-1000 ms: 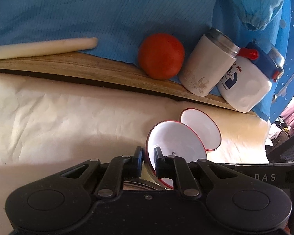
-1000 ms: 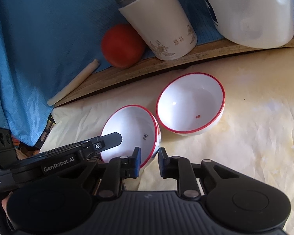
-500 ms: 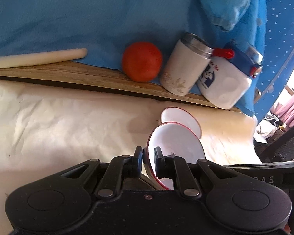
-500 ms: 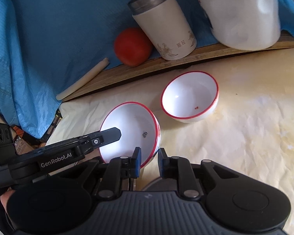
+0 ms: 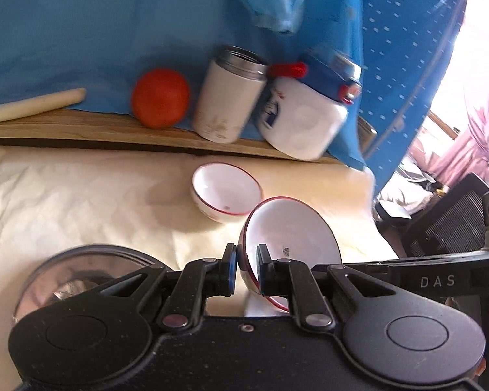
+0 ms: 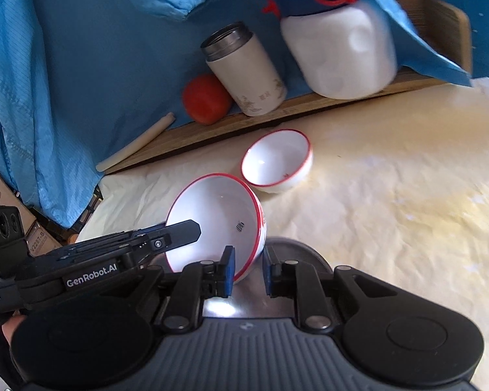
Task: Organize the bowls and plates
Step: 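Lift the white bowl with both tools and carry it over the steel bowl, then lower the white bowl into the steel bowl with both tools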
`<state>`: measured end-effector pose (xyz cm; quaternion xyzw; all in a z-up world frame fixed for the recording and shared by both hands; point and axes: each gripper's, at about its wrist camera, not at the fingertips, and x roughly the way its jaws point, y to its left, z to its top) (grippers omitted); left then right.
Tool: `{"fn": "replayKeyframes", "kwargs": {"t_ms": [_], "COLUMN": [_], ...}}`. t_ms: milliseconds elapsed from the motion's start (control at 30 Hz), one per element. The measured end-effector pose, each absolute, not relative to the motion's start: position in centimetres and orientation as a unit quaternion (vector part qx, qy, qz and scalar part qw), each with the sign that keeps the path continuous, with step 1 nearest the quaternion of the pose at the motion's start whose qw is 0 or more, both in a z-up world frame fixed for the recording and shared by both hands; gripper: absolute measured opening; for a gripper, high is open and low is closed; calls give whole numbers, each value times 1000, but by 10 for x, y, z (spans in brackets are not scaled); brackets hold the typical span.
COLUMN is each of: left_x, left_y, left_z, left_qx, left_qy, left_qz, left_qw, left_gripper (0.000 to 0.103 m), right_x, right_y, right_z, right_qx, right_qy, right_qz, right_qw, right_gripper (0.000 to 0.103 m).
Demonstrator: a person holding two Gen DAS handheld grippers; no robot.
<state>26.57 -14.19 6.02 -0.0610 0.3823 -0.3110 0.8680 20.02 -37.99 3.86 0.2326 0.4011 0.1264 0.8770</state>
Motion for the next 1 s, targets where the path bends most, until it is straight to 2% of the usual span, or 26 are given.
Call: {"fn": "replayKeyframes", "kwargs": {"t_ms": [433,1000], "left_x": [235,231], "left_y": [-161,-167], "left_z": [42,33], "left_qx": [-21,10], "left_qy": [413,436], "left_qz": [-337,-335], "left_qw": [846,835], "left_gripper": [14,16], "right_x": [168,179], "right_y": [-393,-390], "right_z": [30,13], "right_qx": [226,216], "right_qy": [421,452], "right_qz": [113,116], "right_qw": [871,858], "right_gripper": [20,20]}}
